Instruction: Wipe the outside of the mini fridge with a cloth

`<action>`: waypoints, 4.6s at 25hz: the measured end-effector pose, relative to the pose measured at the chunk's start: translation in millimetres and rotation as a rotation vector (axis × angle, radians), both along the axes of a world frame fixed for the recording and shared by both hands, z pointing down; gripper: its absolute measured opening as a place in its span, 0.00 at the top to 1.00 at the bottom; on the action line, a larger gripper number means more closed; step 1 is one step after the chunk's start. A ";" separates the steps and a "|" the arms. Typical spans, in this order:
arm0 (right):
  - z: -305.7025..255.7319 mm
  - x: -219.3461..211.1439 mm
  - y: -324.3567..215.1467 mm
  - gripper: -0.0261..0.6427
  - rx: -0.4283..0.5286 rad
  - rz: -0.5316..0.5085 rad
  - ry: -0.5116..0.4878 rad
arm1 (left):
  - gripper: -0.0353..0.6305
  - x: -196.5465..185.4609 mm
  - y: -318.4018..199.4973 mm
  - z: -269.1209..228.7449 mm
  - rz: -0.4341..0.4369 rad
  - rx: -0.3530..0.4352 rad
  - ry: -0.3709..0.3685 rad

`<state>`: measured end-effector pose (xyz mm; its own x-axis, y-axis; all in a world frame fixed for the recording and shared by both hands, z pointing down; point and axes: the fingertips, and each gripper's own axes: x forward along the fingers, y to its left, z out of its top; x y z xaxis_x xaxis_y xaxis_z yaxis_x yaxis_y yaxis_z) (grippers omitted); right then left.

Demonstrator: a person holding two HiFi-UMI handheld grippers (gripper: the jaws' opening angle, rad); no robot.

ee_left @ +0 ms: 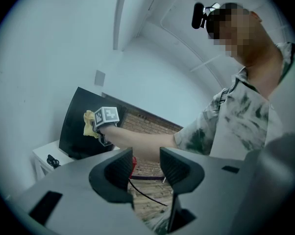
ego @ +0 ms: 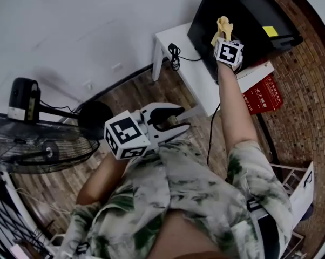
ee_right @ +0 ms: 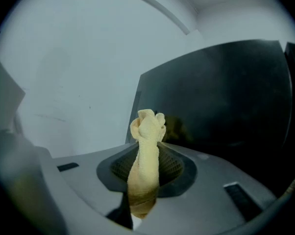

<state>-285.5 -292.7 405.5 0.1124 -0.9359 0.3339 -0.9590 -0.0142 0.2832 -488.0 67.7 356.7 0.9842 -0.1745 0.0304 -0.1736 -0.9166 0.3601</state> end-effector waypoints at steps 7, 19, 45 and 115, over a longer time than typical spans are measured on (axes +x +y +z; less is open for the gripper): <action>75.9 -1.1 -11.6 0.81 -0.138 -0.008 0.041 | 0.70 0.6 -10.9 8.9 -0.027 -0.022 -0.025; 126.7 -21.8 -22.3 0.81 -0.271 -0.079 -0.027 | 0.70 6.3 -36.8 10.4 -0.058 -0.032 -0.019; -7.8 -60.0 -117.1 0.81 0.034 -0.103 -0.242 | 0.70 5.7 -85.7 11.4 -0.168 -0.057 0.009; 205.5 -65.1 -40.4 0.81 -0.366 -0.611 -0.126 | 0.70 123.5 -72.1 59.1 -0.485 -0.233 -0.101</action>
<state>-350.7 -333.1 610.9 -0.4549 -0.6450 0.6141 -0.7910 0.6094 0.0541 -364.5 -4.4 415.8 0.7824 -0.5852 0.2131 -0.6012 -0.6203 0.5039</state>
